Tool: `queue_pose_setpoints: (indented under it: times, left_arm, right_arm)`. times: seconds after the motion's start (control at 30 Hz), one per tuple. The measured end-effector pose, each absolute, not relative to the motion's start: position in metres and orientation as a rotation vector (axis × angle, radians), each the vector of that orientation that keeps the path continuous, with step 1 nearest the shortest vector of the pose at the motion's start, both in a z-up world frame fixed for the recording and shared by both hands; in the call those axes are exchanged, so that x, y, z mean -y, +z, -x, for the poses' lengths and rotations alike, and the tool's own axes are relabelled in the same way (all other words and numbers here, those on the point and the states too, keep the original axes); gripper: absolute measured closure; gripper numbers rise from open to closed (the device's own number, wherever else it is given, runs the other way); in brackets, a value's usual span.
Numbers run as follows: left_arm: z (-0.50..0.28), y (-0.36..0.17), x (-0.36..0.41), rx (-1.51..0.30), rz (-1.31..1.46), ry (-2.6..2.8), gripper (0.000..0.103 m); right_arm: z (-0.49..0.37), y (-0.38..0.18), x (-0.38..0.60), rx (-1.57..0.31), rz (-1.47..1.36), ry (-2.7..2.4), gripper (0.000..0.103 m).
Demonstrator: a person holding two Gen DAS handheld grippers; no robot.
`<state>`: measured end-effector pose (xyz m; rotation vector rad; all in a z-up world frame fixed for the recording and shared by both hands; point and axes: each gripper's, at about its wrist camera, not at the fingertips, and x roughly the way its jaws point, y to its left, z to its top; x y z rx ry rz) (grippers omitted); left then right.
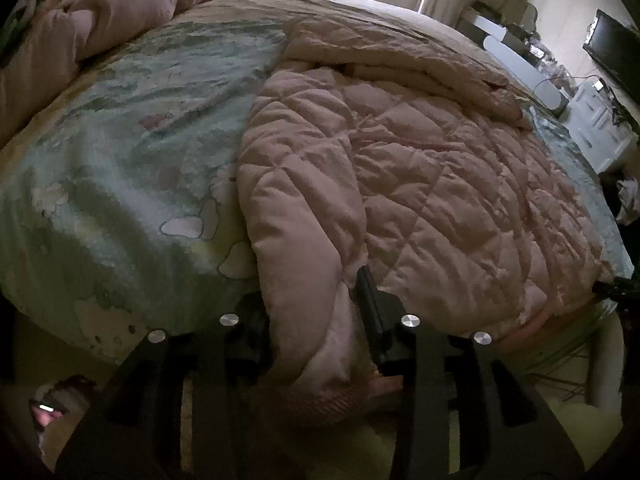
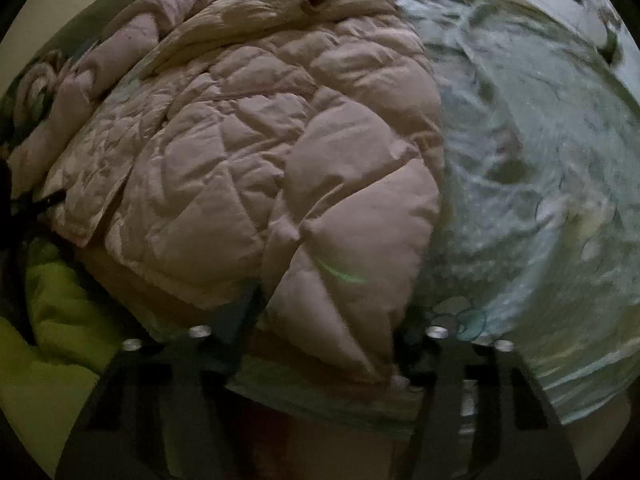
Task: Fold large clothes
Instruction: 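Grasp the ribbed coat hem with both grippers, then lift the held hem with both grippers and carry it toward the collar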
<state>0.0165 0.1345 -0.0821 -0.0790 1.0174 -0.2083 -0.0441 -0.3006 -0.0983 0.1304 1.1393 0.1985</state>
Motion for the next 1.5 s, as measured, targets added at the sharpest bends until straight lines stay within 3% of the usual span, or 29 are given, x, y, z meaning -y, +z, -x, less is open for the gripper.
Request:
queue_pose_setpoints:
  times: [0.07,0.13,0.27,0.43,0.77,1.5]
  left_arm:
    - [-0.016,-0.084,-0.135,-1.024,0.082,-0.210,0.069]
    - [-0.015,-0.088,-0.136,-1.035,0.087,-0.210,0.069]
    - [-0.012,-0.088,-0.135,-1.028,0.085,-0.213,0.084]
    - [-0.010,-0.062,-0.125,-0.946,0.062,-0.213,0.093]
    - [-0.027,0.000,-0.121,-0.786,0.069,-0.228,0.093]
    - [-0.044,0.027,-0.107,-0.713,0.031,-0.196,0.093]
  right_arm:
    - [0.045,-0.086,0.302,-1.097,-0.149,0.233,0.078]
    - [0.045,-0.072,0.304,-1.042,-0.164,0.262,0.082]
    - [0.040,-0.041,0.307,-0.922,-0.192,0.304,0.086]
    - [0.033,-0.007,0.302,-0.797,-0.175,0.322,0.087]
    - [0.014,0.020,0.303,-0.699,-0.182,0.314,0.087]
    - [0.000,0.036,0.317,-0.618,-0.230,0.257,0.087]
